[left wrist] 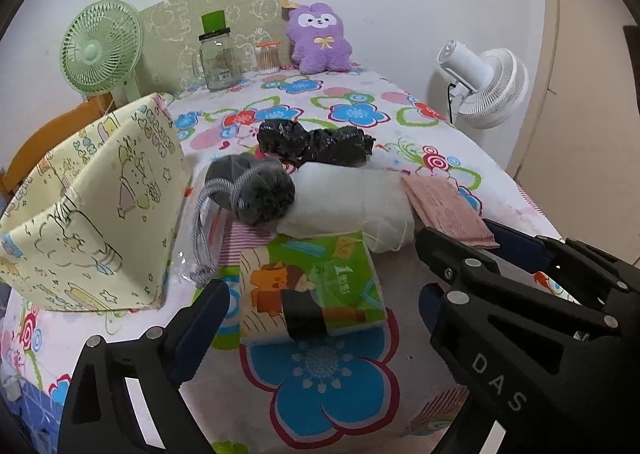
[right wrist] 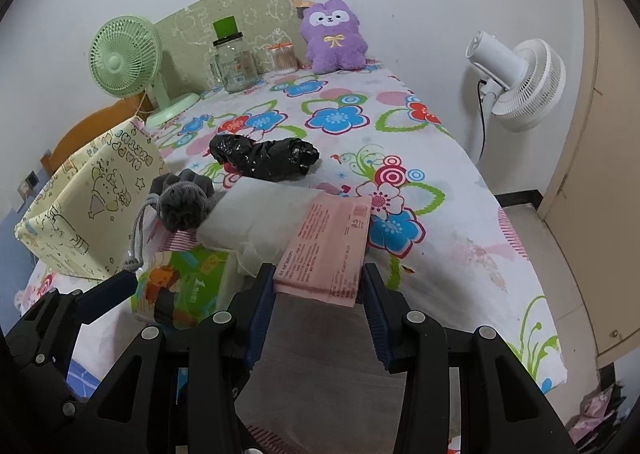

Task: Organize soft objects
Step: 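Move left tool to the green tissue pack while right tool reaches the pink packet, then grasp and lift the green tissue pack with left tool while right tool lifts the pink packet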

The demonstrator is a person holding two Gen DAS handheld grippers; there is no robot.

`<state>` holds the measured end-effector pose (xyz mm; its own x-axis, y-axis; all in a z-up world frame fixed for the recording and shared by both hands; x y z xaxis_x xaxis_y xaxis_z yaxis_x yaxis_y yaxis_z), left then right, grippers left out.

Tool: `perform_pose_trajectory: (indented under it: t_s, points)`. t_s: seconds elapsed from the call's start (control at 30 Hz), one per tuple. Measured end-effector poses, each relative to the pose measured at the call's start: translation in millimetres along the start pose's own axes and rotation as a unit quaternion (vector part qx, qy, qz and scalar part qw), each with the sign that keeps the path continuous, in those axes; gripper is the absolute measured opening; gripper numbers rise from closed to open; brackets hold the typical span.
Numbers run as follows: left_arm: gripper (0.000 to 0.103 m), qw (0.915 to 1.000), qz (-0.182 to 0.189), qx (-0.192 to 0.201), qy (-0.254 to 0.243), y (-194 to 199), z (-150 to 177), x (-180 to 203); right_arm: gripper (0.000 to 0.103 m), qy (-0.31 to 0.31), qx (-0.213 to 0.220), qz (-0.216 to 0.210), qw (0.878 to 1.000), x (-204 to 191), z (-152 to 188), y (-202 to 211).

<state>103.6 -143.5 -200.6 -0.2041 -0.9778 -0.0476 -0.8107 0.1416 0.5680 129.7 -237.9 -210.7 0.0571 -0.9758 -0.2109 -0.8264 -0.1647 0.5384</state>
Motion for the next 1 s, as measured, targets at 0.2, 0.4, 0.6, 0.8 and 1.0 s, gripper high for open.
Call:
perform_pose_trajectory:
  t_s: [0.2,0.4,0.6,0.8,1.0]
  points:
    - [0.097,0.9998,-0.003,-0.016,0.015,-7,6,-7,0.046,0.005,-0.002,-0.001,1.000,-5,1,-2]
    - [0.082,0.9988,0.007,-0.039,0.027,-15,15,-9,0.046,0.007,-0.010,0.001,1.000,-8,6,-6]
    - [0.074,0.9990,0.011,-0.034,0.027,-12,12,-10,0.046,0.012,-0.009,0.004,1.000,-12,4,-5]
    - [0.074,0.9993,0.014,-0.023,0.026,-3,6,-9,0.046,0.016,-0.002,0.001,1.000,-17,-1,2]
    - [0.074,0.9994,0.019,-0.010,0.027,7,-3,-8,0.046,0.018,0.014,0.004,1.000,-20,-12,13]
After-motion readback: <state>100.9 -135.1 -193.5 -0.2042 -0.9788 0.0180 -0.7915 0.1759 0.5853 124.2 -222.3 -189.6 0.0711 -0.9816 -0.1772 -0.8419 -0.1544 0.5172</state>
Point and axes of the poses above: each gripper's, at about its wrist camera, not at the fingertips, and y roughly against the way its jaws point, x to its right, z to its underside, the point moved 7 cm from there along -y, roughly the way its jaws point, and after that the axes turned 12 degrees about x, right-handed, at the moved point
